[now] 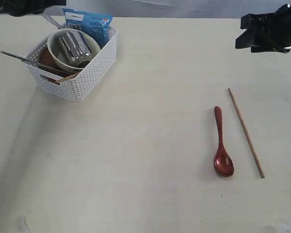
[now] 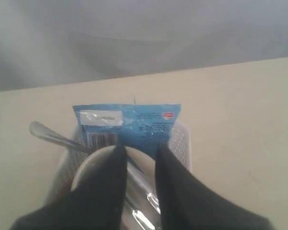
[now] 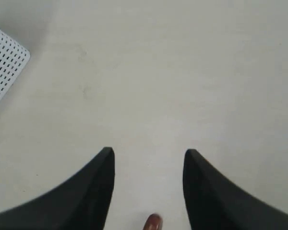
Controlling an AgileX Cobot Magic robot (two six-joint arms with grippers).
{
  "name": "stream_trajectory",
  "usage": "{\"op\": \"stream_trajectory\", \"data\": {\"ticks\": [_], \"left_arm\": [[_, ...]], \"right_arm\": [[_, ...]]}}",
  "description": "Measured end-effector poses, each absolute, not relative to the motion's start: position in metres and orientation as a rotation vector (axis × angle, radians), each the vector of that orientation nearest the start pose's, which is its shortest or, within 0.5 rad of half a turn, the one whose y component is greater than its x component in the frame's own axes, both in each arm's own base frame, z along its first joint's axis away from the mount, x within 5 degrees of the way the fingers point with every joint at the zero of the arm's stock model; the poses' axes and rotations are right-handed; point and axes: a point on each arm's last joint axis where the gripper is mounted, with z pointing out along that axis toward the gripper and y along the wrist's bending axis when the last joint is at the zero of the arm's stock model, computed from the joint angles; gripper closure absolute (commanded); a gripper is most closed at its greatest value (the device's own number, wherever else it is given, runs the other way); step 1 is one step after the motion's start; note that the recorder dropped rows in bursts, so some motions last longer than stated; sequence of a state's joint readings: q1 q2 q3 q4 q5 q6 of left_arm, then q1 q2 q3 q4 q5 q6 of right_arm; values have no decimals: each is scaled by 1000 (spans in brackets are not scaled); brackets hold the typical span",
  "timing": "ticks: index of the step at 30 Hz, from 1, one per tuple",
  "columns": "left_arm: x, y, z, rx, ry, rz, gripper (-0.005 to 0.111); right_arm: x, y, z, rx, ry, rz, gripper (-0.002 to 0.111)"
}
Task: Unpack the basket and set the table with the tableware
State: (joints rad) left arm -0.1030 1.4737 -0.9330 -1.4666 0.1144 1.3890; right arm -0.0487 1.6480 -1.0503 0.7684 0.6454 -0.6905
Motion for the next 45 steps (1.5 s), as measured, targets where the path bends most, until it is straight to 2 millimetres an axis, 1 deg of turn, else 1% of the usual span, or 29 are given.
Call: {"op": "stream_trajectory", "data": {"ticks": [3,6,8,9,12,13,18,22,25,31,39,45], "left_arm": [[322,-44,272,94,2056,-231,85],[318,-46,266,116,2079,-271,75],[314,-52,261,163,2100,-334,67],[312,-55,259,199,2112,-372,66],[303,-62,249,283,2175,-455,66],[300,-63,247,286,2203,-470,66],[289,-61,235,366,2372,-434,66],[280,-59,234,409,2455,-424,66],[276,-59,235,431,2475,-427,66],[276,-59,234,430,2481,-419,66],[285,-57,220,408,2505,-395,66],[286,-57,217,417,2518,-385,66]], "right_arm": [[337,21,229,-211,2493,480,64],[339,20,230,-230,2459,457,64],[340,20,231,-239,2447,455,64],[340,21,231,-238,2444,458,64],[340,21,231,-243,2441,460,64],[340,21,231,-243,2441,460,64],[339,23,231,-240,2447,498,64],[338,24,231,-244,2453,515,64],[337,25,231,-252,2461,530,64],[336,26,231,-261,2468,543,64],[335,26,231,-264,2473,557,64],[335,27,231,-264,2471,565,64]]}}
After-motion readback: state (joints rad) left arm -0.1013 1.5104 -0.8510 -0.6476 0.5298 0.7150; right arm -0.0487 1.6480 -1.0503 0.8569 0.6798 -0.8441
